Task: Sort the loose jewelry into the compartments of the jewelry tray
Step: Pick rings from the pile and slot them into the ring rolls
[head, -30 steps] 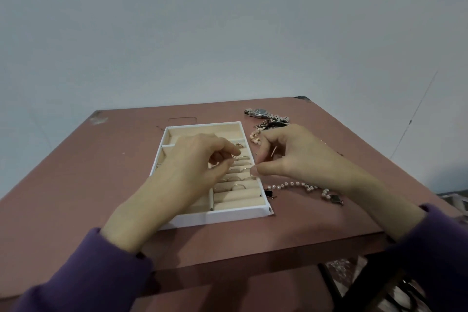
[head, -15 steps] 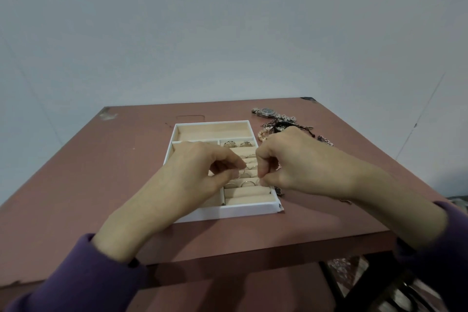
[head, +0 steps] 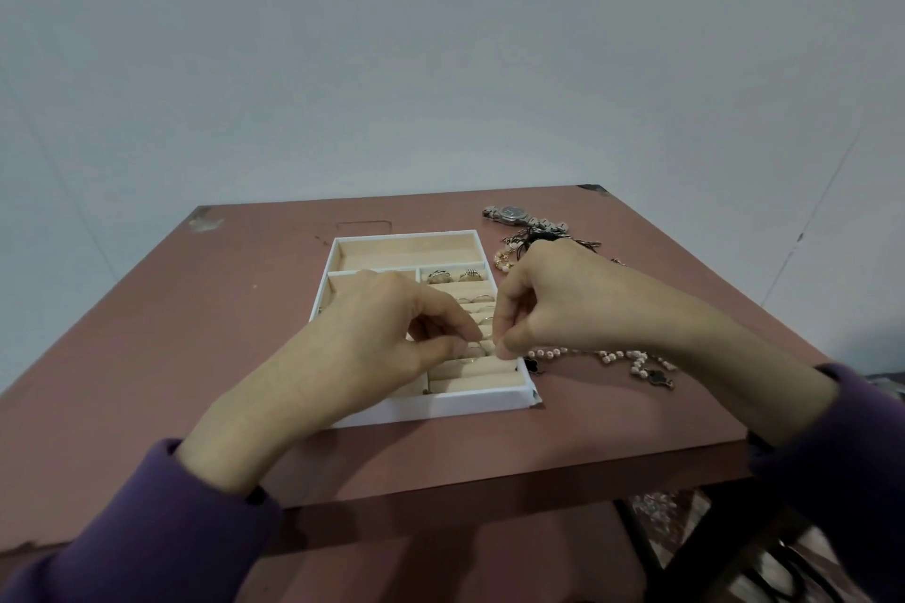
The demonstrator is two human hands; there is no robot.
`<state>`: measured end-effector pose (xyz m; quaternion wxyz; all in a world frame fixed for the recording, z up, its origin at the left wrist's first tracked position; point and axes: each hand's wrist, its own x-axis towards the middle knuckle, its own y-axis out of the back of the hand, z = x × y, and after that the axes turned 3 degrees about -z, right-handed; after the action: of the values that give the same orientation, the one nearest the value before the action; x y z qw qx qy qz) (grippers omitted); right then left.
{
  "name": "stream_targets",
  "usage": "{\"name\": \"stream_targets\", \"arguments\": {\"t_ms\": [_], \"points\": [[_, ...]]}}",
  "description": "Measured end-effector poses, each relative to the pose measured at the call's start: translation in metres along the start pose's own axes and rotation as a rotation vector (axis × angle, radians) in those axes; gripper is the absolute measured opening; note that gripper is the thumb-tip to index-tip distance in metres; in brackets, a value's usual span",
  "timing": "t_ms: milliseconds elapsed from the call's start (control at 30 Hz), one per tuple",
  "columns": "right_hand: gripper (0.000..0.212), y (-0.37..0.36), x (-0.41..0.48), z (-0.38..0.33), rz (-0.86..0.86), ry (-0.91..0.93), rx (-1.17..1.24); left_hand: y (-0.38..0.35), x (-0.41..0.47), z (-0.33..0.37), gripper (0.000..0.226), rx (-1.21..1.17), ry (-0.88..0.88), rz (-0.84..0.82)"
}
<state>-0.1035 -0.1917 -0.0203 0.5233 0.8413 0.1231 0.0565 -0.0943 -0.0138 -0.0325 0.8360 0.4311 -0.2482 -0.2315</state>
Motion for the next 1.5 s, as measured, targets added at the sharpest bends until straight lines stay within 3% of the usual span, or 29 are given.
{"name": "stream_targets", "arguments": {"t_ms": [267, 567, 667, 900, 1133, 1367, 1500], "points": [[0.008, 0.000, 0.001, 0.002, -0.023, -0.034, 0.071, -0.002, 0.000, 0.002, 0.008, -0.061, -0.024, -0.071], [0.006, 0.005, -0.003, 0.002, -0.060, -0.068, 0.144, -0.004, 0.002, 0.004, 0.006, 0.058, -0.119, -0.075], [0.011, 0.000, -0.002, 0.007, 0.051, -0.049, 0.197, -0.006, 0.001, 0.005, 0.008, 0.067, -0.135, -0.080], [0.006, -0.033, 0.003, 0.025, 0.486, 0.022, 0.414, -0.007, 0.001, 0.000, 0.010, 0.075, -0.132, -0.085], [0.011, -0.042, 0.001, 0.027, 0.669, 0.103, 0.451, -0.006, 0.007, -0.004, 0.012, 0.067, -0.044, -0.025], [0.015, -0.046, -0.006, 0.031, 0.536, 0.215, 0.235, -0.010, 0.018, 0.002, 0.015, 0.236, -0.057, -0.109], [0.005, -0.049, -0.007, 0.030, 0.444, 0.216, 0.153, -0.010, 0.018, 0.001, 0.014, 0.234, -0.061, -0.107]]}}
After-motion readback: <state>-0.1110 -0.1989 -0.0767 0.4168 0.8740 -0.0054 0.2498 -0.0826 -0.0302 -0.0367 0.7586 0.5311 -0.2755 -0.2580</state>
